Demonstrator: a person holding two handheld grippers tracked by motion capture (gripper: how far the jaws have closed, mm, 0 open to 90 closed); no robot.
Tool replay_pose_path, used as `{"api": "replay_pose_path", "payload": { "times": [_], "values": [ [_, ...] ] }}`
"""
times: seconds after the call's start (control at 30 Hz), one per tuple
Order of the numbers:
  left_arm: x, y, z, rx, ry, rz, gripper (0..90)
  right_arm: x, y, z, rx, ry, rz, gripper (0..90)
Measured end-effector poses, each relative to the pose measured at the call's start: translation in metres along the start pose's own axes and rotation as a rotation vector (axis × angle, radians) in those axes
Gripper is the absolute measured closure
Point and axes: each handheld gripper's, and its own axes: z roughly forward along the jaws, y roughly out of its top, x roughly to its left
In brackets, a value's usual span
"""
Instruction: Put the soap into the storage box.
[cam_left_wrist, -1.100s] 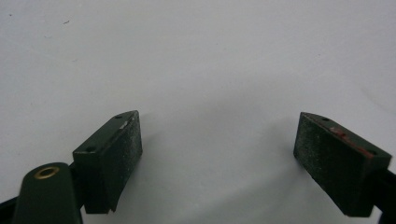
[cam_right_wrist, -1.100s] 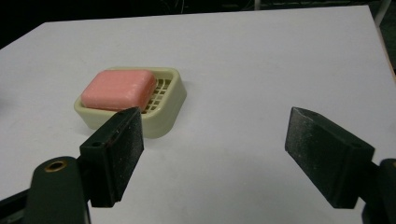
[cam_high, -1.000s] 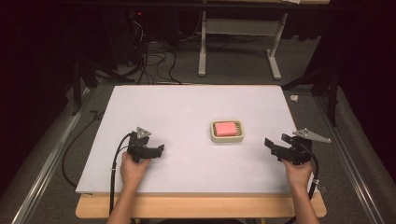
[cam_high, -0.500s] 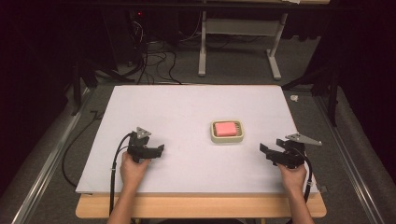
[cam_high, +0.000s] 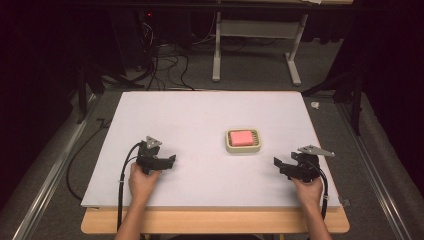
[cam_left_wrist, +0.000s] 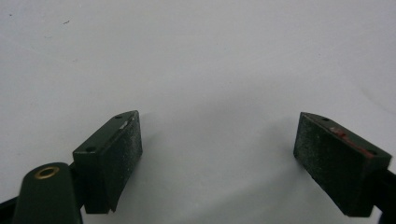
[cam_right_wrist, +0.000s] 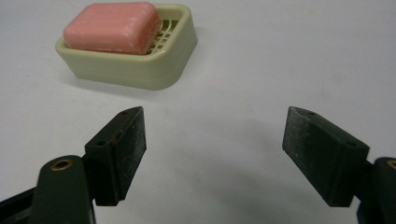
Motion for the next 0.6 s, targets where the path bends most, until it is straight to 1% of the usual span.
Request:
{"api": "replay_pose_path", "payload": {
  "times": [0.07,0.1,0.13,0.17,0.23,0.3,0.33,0.37,0.4,0.5,0.57,0.6],
  "values": [
    [0.000,0.000,0.000,0.000,0.000,0.000,15.8,0.000,0.000,0.001,0.005,-0.003,-0.003,22.3],
    [0.000,0.000,0.000,0.000,0.000,0.000,15.8,0.001,-0.002,0.004,0.015,-0.014,-0.012,22.5],
    [0.000,0.000,0.000,0.000,0.000,0.000,15.8,0.001,-0.002,0.004,0.015,-0.014,-0.012,22.5],
    [0.000,0.000,0.000,-0.001,0.001,-0.001,15.8,0.002,-0.003,0.007,0.026,-0.027,-0.015,22.5],
    [0.000,0.000,0.000,0.000,0.000,0.000,15.8,0.003,-0.003,0.010,0.037,-0.036,-0.027,22.6],
    [0.000,0.000,0.000,0.000,0.000,0.000,15.8,0.003,-0.003,0.011,0.042,-0.042,-0.027,22.6],
    [0.000,0.000,0.000,0.000,-0.001,-0.001,15.8,0.005,-0.004,0.013,0.052,-0.055,-0.036,22.6],
    [0.000,0.000,0.000,0.000,-0.001,-0.001,15.8,0.005,-0.004,0.013,0.052,-0.055,-0.036,22.6],
    [0.000,0.000,0.000,0.000,0.000,0.000,15.8,0.006,-0.004,0.015,0.059,-0.065,-0.051,22.6],
    [0.000,0.000,0.000,0.000,0.000,0.000,15.8,0.008,-0.004,0.018,0.074,-0.076,-0.064,22.6],
    [0.000,0.000,0.000,0.000,0.000,0.000,15.8,0.008,-0.004,0.018,0.074,-0.083,-0.068,22.6],
    [0.000,0.000,0.000,0.000,0.000,0.000,15.8,0.009,-0.005,0.020,0.080,-0.093,-0.073,22.6]
  ]
}}
